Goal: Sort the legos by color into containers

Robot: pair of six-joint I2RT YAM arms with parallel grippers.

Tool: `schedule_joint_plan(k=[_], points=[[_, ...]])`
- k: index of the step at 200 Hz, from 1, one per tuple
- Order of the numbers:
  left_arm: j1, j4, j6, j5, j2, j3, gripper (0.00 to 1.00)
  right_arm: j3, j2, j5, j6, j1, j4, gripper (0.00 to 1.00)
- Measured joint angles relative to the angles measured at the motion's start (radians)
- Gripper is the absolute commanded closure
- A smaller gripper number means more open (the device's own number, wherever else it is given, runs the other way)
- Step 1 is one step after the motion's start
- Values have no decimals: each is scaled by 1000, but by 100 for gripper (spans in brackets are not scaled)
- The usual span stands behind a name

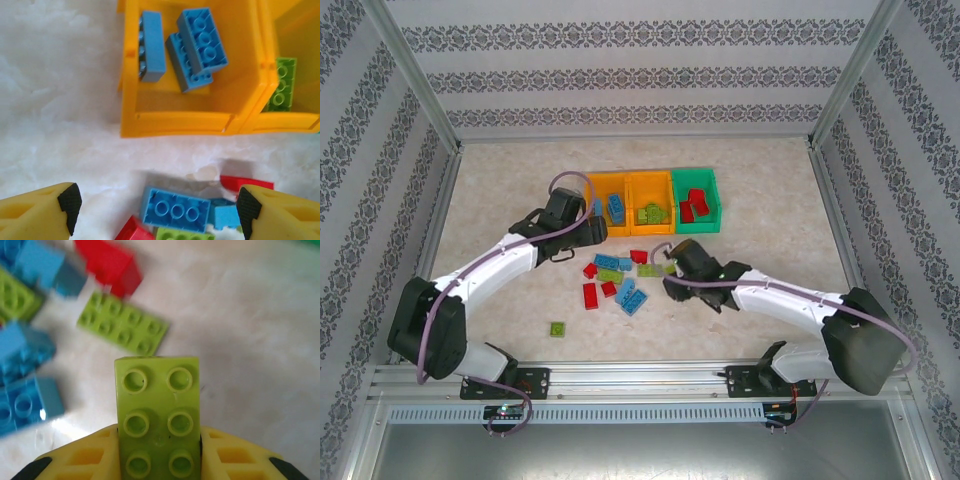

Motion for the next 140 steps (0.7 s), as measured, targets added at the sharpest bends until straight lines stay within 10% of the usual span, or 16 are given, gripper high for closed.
schedule_joint_plan(k=[140], points=[[-71, -18, -14, -9, 15, -119, 20, 756, 655, -220, 84, -294, 8, 63]])
